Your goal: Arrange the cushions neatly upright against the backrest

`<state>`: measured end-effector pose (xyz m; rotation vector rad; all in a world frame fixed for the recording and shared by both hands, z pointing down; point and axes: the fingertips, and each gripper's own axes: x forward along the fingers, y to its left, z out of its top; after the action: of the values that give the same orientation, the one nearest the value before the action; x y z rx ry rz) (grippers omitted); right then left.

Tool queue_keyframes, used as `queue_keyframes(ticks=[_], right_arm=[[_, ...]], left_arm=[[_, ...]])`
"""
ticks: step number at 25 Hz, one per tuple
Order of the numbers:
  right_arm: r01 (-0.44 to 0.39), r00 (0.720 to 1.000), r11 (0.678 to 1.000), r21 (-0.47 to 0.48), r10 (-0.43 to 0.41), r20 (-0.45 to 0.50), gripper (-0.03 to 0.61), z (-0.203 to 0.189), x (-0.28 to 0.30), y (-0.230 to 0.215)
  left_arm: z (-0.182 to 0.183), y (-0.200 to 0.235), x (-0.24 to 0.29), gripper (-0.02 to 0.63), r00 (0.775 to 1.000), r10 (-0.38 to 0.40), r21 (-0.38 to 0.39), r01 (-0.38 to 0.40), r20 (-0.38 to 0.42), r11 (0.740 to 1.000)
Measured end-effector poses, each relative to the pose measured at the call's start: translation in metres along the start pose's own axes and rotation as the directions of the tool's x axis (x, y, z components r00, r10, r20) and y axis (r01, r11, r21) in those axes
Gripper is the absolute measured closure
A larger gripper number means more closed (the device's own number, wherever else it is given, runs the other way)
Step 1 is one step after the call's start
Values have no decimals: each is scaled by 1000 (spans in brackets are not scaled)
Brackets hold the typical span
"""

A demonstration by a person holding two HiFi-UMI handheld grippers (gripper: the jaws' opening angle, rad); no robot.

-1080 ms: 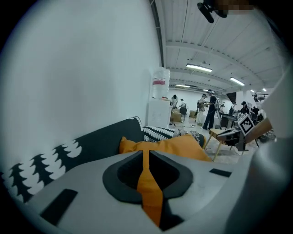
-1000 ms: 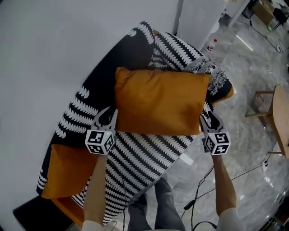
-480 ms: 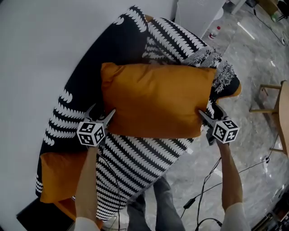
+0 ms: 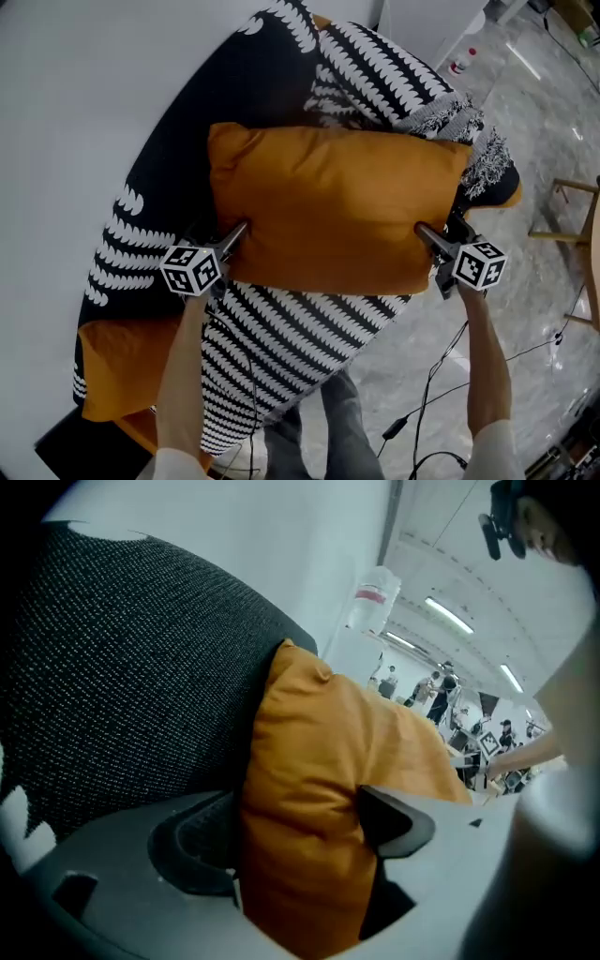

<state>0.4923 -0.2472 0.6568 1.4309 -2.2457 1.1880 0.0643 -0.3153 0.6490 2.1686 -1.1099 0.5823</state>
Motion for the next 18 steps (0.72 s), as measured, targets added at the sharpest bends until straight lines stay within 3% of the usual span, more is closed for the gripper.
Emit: queue_keyframes(ticks=[4, 7, 12, 14, 18], right_arm=[[-17, 1000, 1000, 8, 17, 0, 173, 5, 13, -7], [-21, 1000, 1000, -11, 20, -23, 242, 7, 13, -2], [-36, 999, 997, -65, 34, -24, 388, 3, -1, 28], [-19, 1000, 995, -98, 17, -25, 420, 2, -7, 34], [24, 1000, 989, -145, -24, 4, 437, 4, -12, 42]], left_arm=[[5, 2, 20, 218, 999, -30, -9, 30, -25, 1000], [2, -2, 26, 231, 996, -66, -29, 64, -53, 998], [5, -22, -7, 386, 998, -49, 30, 50, -37, 998], [7, -29, -16, 437, 999, -47, 38, 47, -18, 998], [11, -33, -25, 477, 999, -44, 69, 42, 19, 997]])
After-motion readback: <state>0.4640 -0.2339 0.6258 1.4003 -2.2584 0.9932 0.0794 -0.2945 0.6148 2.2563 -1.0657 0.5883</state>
